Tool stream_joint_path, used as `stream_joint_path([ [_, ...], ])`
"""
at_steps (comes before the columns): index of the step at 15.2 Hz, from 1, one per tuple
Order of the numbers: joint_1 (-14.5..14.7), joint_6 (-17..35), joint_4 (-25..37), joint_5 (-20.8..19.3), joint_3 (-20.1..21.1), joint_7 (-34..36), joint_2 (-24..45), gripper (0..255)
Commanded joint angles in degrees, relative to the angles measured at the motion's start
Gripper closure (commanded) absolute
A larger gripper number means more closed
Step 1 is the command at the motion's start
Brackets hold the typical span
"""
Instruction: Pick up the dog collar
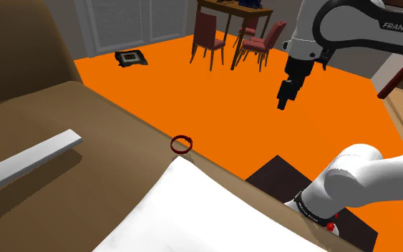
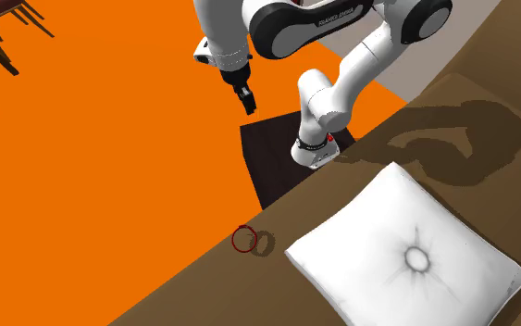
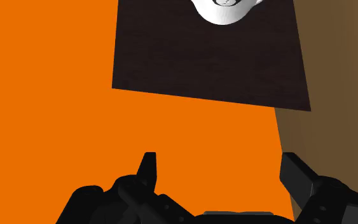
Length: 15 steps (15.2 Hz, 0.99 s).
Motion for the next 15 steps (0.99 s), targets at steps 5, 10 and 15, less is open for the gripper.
stream_joint_path([
  [5, 2.1, 4.9, -1.1, 3.4, 4.6, 4.6, 1.7, 0],
  [10, 4.4, 11.4, -1.0, 6.6, 10.4, 10.3, 5.3, 0],
  [15, 6.0, 17.8, 0.8, 8.4, 16.4, 16.0, 10.6, 0],
])
